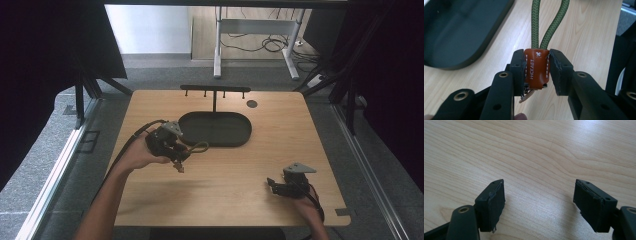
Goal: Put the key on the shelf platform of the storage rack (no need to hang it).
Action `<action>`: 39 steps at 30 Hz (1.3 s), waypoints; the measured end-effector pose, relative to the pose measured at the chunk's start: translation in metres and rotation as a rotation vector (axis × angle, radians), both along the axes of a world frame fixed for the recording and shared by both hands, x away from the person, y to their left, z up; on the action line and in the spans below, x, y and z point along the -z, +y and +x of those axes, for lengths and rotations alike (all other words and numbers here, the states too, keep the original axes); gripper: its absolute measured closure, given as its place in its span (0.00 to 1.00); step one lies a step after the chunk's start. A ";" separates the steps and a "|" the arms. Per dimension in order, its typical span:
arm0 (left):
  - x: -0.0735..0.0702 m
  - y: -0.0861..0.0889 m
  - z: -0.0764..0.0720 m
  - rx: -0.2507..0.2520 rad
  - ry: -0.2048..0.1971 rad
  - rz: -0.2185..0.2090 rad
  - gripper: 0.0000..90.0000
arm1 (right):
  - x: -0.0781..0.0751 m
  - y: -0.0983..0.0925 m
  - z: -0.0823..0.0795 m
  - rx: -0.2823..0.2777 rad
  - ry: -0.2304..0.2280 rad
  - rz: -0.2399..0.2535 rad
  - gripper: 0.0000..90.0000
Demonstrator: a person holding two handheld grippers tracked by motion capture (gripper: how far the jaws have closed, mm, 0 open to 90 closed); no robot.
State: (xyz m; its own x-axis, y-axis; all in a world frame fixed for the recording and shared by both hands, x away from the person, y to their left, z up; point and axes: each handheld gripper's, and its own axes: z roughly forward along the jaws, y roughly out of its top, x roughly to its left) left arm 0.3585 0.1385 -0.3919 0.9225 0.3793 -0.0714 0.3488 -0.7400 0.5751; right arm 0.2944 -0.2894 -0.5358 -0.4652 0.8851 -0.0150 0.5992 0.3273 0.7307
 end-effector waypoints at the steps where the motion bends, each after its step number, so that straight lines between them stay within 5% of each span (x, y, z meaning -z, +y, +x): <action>1: -0.001 -0.001 0.000 0.001 0.001 -0.003 0.74 | 0.000 0.000 0.000 0.000 0.001 0.000 0.29; 39: -0.027 -0.022 0.021 0.019 -0.029 -0.033 0.74 | 0.001 -0.001 0.001 0.001 -0.001 0.000 0.30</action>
State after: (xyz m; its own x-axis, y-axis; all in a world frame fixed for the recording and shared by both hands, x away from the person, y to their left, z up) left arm 0.3793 0.1166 -0.3645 0.9313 0.3598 -0.0571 0.3181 -0.7268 0.6088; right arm 0.2957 -0.2908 -0.5371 -0.4646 0.8854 -0.0156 0.5985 0.3270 0.7314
